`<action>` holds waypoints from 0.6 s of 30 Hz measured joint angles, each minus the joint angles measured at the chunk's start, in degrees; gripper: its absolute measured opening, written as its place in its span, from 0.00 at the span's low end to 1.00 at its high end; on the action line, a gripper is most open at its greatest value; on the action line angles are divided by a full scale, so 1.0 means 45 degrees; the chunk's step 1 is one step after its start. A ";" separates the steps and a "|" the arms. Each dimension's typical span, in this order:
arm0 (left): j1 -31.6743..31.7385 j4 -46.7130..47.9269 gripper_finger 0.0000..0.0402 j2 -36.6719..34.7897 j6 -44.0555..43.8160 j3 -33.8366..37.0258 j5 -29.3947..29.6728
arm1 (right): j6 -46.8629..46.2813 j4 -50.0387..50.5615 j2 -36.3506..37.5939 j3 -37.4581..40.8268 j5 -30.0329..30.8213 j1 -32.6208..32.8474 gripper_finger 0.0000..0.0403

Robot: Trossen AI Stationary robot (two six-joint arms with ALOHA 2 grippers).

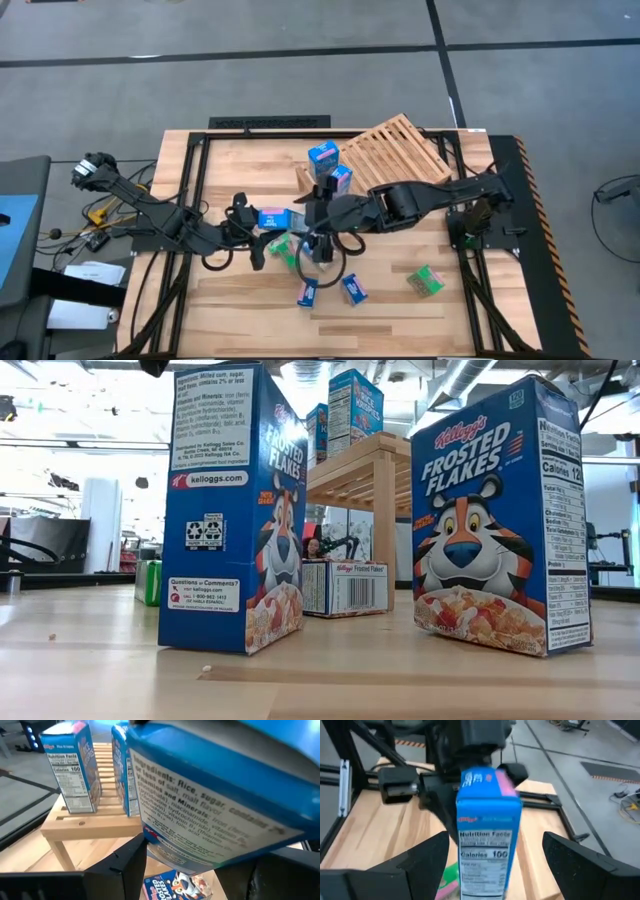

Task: Stack cereal on shelf
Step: Put the light blue cereal box aligned with the other light blue cereal boxes on the shelf

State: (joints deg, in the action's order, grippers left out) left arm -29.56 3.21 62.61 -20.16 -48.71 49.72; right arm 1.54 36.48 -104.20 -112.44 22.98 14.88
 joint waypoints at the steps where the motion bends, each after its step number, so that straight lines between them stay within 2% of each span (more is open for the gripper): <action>1: 0.0000 -0.0165 0.46 0.0000 0.0109 0.0000 0.0007 | -0.0004 0.0018 -0.0028 0.0013 -0.0200 -0.0015 0.86; 8: 0.0000 -0.0343 0.46 0.0000 0.0335 -0.0005 0.0102 | 0.0016 -0.0464 -0.0025 0.0015 -0.0452 -0.0085 0.86; 18: 0.0010 -0.0493 0.46 0.0000 0.0435 -0.0005 0.0116 | 0.0204 -0.0741 -0.0025 0.0036 -0.0754 -0.0341 0.80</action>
State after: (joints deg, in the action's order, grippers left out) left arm -29.52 1.00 62.61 -18.21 -48.73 50.24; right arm 2.46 33.15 -104.31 -112.28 19.58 13.34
